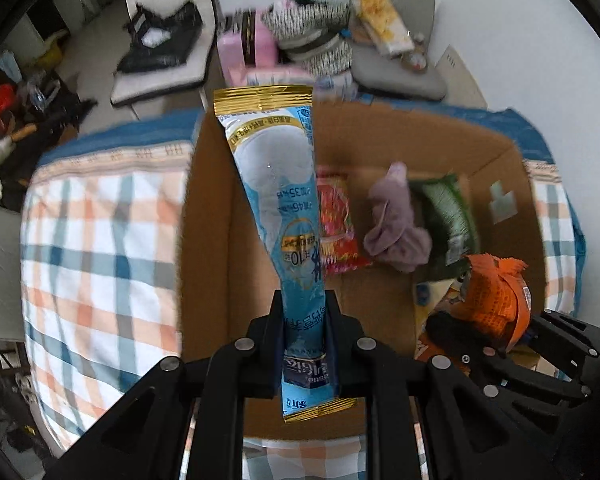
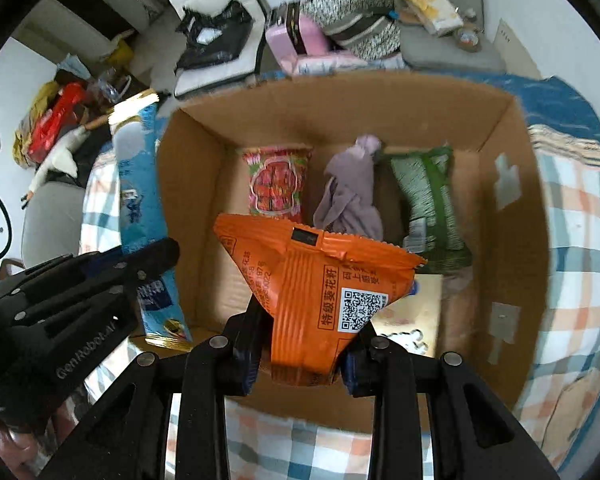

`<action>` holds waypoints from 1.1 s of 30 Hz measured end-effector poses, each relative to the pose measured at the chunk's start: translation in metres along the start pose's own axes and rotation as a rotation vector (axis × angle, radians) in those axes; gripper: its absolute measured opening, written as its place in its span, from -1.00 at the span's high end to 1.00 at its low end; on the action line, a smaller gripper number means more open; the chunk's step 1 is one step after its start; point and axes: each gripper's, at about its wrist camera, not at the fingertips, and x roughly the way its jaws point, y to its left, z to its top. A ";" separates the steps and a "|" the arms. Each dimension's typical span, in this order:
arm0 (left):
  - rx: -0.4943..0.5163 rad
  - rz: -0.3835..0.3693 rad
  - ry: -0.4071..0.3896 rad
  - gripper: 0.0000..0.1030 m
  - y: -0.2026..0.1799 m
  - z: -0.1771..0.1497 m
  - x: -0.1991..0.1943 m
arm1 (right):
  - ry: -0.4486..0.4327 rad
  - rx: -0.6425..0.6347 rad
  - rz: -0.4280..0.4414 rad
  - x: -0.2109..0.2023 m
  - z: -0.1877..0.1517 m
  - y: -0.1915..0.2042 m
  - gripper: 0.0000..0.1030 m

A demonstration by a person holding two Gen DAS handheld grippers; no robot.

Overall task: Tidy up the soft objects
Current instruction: 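Lower both held items into the box and open both tools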

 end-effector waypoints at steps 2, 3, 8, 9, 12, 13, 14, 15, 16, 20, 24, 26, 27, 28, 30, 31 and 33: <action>-0.011 -0.013 0.039 0.72 0.003 -0.001 0.015 | 0.030 0.002 -0.001 0.018 0.001 -0.002 0.35; -0.016 -0.018 0.060 0.72 0.005 -0.002 0.024 | 0.040 0.001 -0.002 0.024 0.002 -0.003 0.35; -0.017 -0.039 0.131 0.72 0.007 -0.005 0.051 | 0.088 0.014 0.015 0.053 0.002 -0.009 0.35; -0.016 -0.039 0.141 0.72 0.007 -0.005 0.055 | 0.097 0.013 0.019 0.058 0.003 -0.009 0.35; -0.014 -0.030 0.166 0.72 0.008 -0.006 0.066 | 0.115 0.014 0.023 0.071 0.004 -0.010 0.35; -0.017 -0.030 0.171 0.72 0.009 -0.005 0.068 | 0.124 0.019 0.025 0.075 0.004 -0.012 0.35; -0.020 -0.032 0.176 0.72 0.010 -0.005 0.070 | 0.134 0.022 0.029 0.079 0.004 -0.012 0.35; -0.016 -0.030 0.182 0.71 0.010 -0.006 0.072 | 0.141 0.023 0.031 0.083 0.004 -0.013 0.35; -0.012 -0.026 0.185 0.70 0.010 -0.006 0.074 | 0.147 0.025 0.028 0.087 0.004 -0.014 0.34; -0.015 -0.018 0.195 0.66 0.010 -0.005 0.079 | 0.167 0.032 0.017 0.098 0.003 -0.017 0.33; -0.024 -0.017 0.193 0.64 0.011 -0.006 0.079 | 0.181 0.041 0.008 0.108 -0.005 -0.014 0.33; -0.022 -0.006 0.189 0.63 0.010 -0.008 0.078 | 0.186 0.042 0.006 0.111 -0.005 -0.015 0.32; -0.023 -0.004 0.189 0.61 0.008 -0.008 0.077 | 0.189 0.043 0.004 0.112 -0.007 -0.016 0.31; -0.026 -0.008 0.185 0.59 0.006 -0.007 0.077 | 0.191 0.043 0.003 0.113 -0.007 -0.016 0.31; -0.029 0.001 0.179 0.54 0.004 -0.001 0.075 | 0.186 0.037 -0.009 0.114 -0.005 -0.016 0.31; -0.029 0.005 0.174 0.50 0.005 -0.001 0.074 | 0.181 0.033 -0.015 0.112 -0.005 -0.015 0.30; -0.034 0.017 0.157 0.47 0.004 -0.002 0.068 | 0.171 0.026 -0.014 0.107 -0.004 -0.016 0.19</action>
